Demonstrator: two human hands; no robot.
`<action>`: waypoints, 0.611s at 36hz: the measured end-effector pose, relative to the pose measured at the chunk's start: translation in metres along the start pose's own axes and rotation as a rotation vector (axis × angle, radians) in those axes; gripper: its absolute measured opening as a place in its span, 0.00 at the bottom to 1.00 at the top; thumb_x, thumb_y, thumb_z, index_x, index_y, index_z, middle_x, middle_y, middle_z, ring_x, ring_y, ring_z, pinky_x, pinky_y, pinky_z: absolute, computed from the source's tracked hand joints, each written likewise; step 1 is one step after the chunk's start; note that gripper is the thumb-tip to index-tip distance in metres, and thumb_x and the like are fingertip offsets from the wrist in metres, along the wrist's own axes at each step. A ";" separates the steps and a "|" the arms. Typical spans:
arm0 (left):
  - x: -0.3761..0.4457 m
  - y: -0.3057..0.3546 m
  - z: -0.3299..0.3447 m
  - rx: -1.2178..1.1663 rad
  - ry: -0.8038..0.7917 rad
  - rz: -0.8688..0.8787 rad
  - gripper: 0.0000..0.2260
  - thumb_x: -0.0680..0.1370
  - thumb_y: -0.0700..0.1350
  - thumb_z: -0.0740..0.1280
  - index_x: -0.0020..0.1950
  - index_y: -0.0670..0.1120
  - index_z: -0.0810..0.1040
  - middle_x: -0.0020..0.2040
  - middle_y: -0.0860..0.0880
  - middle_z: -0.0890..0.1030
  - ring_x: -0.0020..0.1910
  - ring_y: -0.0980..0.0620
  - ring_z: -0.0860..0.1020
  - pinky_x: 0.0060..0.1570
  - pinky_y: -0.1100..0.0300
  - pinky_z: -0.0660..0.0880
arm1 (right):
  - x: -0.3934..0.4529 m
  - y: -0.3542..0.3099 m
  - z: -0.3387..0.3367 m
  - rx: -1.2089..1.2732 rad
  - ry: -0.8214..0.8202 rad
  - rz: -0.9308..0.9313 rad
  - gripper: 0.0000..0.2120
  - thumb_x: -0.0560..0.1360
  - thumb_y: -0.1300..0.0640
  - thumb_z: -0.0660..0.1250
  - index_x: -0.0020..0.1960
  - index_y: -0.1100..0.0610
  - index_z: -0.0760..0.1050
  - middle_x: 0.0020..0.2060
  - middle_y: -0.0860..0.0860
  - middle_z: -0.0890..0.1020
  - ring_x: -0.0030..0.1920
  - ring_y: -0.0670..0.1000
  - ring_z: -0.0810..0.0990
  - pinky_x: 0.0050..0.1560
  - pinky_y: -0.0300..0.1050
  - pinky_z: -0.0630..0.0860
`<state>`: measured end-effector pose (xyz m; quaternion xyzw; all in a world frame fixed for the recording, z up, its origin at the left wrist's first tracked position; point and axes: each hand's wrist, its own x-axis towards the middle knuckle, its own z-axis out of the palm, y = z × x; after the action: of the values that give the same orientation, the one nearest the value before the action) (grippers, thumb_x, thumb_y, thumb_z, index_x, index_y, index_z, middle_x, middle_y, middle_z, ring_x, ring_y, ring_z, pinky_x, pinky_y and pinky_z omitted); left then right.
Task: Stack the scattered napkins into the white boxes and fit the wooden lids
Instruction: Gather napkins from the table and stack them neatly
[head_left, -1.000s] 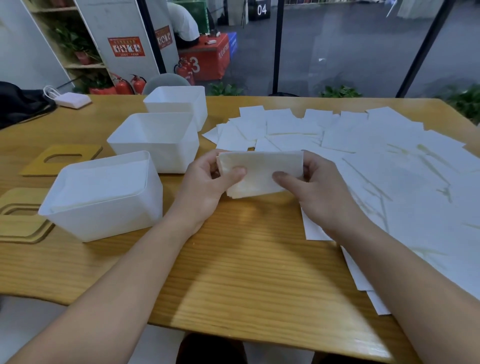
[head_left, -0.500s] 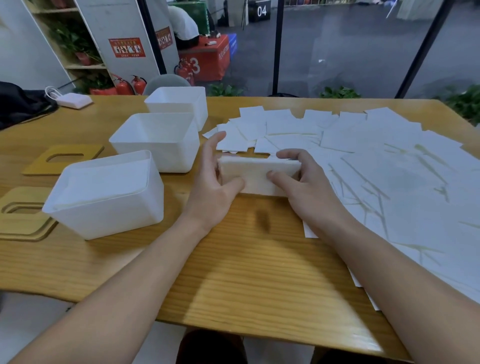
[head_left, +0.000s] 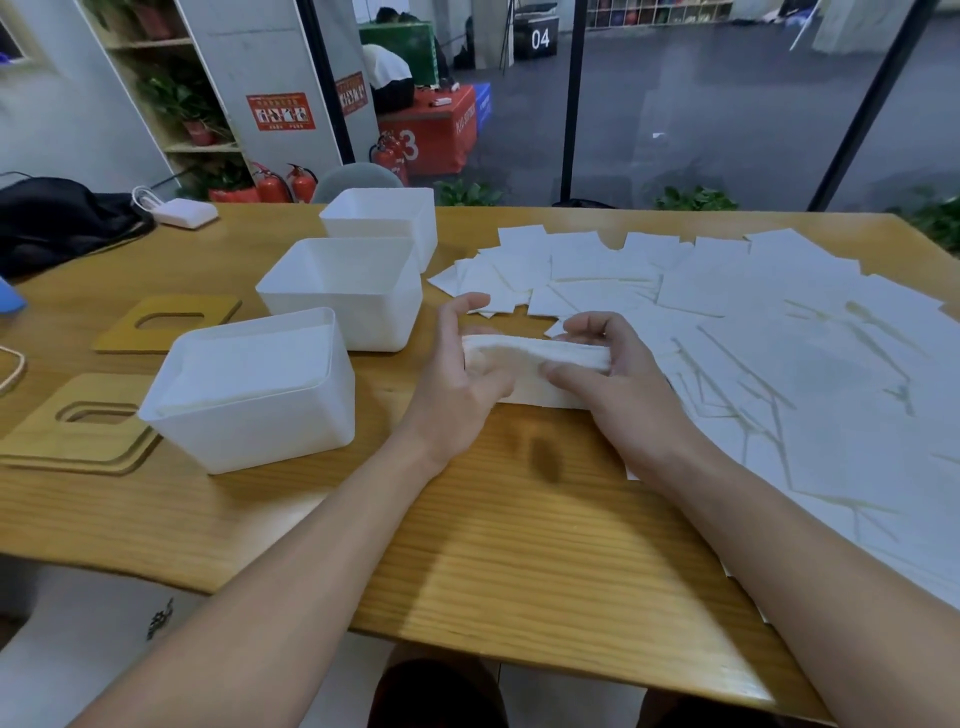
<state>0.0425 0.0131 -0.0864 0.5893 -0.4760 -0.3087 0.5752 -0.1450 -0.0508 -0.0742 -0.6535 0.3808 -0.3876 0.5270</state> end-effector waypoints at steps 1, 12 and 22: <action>0.000 0.000 -0.001 -0.007 0.005 0.002 0.34 0.73 0.37 0.70 0.76 0.59 0.67 0.58 0.45 0.81 0.47 0.48 0.79 0.48 0.52 0.77 | -0.001 -0.001 0.000 0.000 0.002 -0.014 0.20 0.77 0.53 0.77 0.66 0.41 0.75 0.59 0.41 0.83 0.57 0.45 0.84 0.57 0.46 0.80; -0.001 -0.001 -0.005 0.003 0.001 0.017 0.36 0.75 0.33 0.68 0.78 0.59 0.64 0.56 0.45 0.83 0.46 0.49 0.78 0.47 0.54 0.76 | -0.004 -0.001 -0.001 -0.017 -0.017 -0.048 0.23 0.77 0.56 0.77 0.69 0.43 0.74 0.57 0.40 0.84 0.55 0.44 0.84 0.52 0.39 0.79; -0.015 0.013 0.000 0.152 0.016 -0.021 0.15 0.79 0.40 0.70 0.61 0.57 0.77 0.52 0.47 0.81 0.44 0.52 0.76 0.47 0.52 0.76 | -0.008 -0.007 -0.010 -0.295 -0.056 -0.047 0.09 0.77 0.57 0.71 0.53 0.45 0.77 0.51 0.47 0.82 0.48 0.50 0.80 0.45 0.47 0.74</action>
<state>0.0346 0.0286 -0.0765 0.6387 -0.4872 -0.2732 0.5292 -0.1562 -0.0467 -0.0670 -0.7432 0.4034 -0.3213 0.4262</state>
